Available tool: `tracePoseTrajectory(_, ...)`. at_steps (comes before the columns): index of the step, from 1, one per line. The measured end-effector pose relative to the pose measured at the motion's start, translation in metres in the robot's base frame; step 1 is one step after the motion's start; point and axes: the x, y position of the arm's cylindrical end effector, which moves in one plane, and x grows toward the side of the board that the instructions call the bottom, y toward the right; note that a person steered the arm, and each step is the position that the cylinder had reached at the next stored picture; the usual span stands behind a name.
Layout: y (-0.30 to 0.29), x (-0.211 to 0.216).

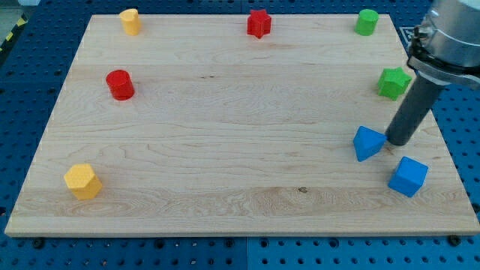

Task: Place the blue triangle in between the blue cube and yellow hexagon

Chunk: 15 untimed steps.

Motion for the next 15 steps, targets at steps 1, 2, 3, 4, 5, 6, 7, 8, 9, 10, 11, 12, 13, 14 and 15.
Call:
tracePoseTrajectory(1,0.004,0.0)
tracePoseTrajectory(2,-0.007,0.001)
tracePoseTrajectory(3,-0.044,0.001)
tracePoseTrajectory(4,-0.072,0.005)
tracePoseTrajectory(5,-0.087,0.012)
tracePoseTrajectory(6,-0.079,0.012)
tracePoseTrajectory(7,-0.039,0.015)
tracePoseTrajectory(8,-0.03,0.027)
tracePoseTrajectory(9,-0.033,0.028)
tracePoseTrajectory(10,-0.047,0.032)
tracePoseTrajectory(11,-0.072,0.041)
tracePoseTrajectory(12,-0.1,0.041)
tracePoseTrajectory(13,-0.125,0.041)
tracePoseTrajectory(14,-0.129,0.037)
tracePoseTrajectory(15,-0.129,0.01)
